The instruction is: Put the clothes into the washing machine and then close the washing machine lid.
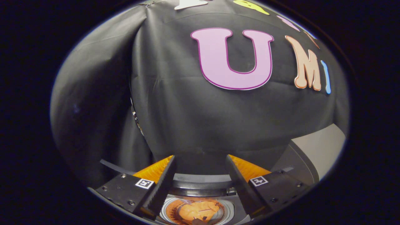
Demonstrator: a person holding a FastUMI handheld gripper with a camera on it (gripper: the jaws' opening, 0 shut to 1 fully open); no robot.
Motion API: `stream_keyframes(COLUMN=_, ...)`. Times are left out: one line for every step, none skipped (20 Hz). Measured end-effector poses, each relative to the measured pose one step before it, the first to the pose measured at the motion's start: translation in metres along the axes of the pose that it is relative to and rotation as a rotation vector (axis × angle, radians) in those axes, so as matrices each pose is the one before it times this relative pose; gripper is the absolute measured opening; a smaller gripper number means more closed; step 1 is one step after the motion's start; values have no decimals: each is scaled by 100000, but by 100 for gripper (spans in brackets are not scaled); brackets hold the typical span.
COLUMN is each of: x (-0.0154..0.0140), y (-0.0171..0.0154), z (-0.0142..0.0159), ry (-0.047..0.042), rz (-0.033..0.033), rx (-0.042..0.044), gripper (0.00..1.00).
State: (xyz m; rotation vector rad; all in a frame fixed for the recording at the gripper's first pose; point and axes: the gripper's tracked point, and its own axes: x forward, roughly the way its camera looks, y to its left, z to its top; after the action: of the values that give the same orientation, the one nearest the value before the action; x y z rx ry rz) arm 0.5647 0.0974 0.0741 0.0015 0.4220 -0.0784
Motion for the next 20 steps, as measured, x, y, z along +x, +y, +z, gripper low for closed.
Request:
stream_keyframes(x=-279, y=54, z=-67, ry=-823, rz=106, rx=-84, gripper=96)
stream_keyframes(x=-216, y=-22, z=-248, ry=-639, rz=181, rx=106, gripper=96)
stream_keyframes(x=-363, y=10, z=-176, ry=-255, rz=198, rx=-108, gripper=96)
stream_keyframes(x=-227, y=74, z=-165, ry=36, rz=186, rx=63, gripper=96)
stream_keyframes(x=-273, y=76, z=-279, ry=236, rz=417, rx=-206, gripper=96)
stream_keyframes(x=-206, y=-7, z=-269, ry=417, rz=688, rx=78, gripper=96)
stream_keyframes(x=-364, y=112, z=-199, ry=-315, rz=697, rx=310, gripper=96)
stream_keyframes(x=-301, y=79, z=-238, ry=-443, rz=500, rx=76, gripper=96)
stream_keyframes(x=-298, y=65, z=-386, ry=-291, rz=409, rx=-233, gripper=96)
stream_keyframes(x=-298, y=125, z=-319, ry=11, rz=525, rx=54, gripper=95)
stream_keyframes(x=-261, y=102, z=-503, ry=167, rz=664, rx=19, gripper=96)
stream_keyframes(x=-360, y=173, z=-449, ry=476, rz=980, rx=200, gripper=96)
stream_keyframes(x=-192, y=-25, z=-682, ry=1347, rz=474, rx=226, gripper=96)
stream_keyframes(x=-301, y=38, z=-433, ry=99, rz=368, rx=198, gripper=96)
stream_keyframes(x=-330, y=3, z=-632, ry=-163, rz=48, rx=210, gripper=96)
stream_keyframes(x=177, y=-97, z=-106, ry=-383, rz=387, rx=-231, gripper=97)
stream_keyframes(x=-240, y=-40, z=-272, ry=-920, rz=112, rx=-740, gripper=96)
stream_keyframes(x=-986, y=172, z=-689, ry=-1273, rz=1289, rx=-170, gripper=97)
stream_keyframes(x=-1239, y=629, z=-537, ry=-2657, rz=1029, rx=88, gripper=97)
stream_keyframes(x=-865, y=226, z=-102, ry=-2324, rz=863, rx=-12, gripper=97)
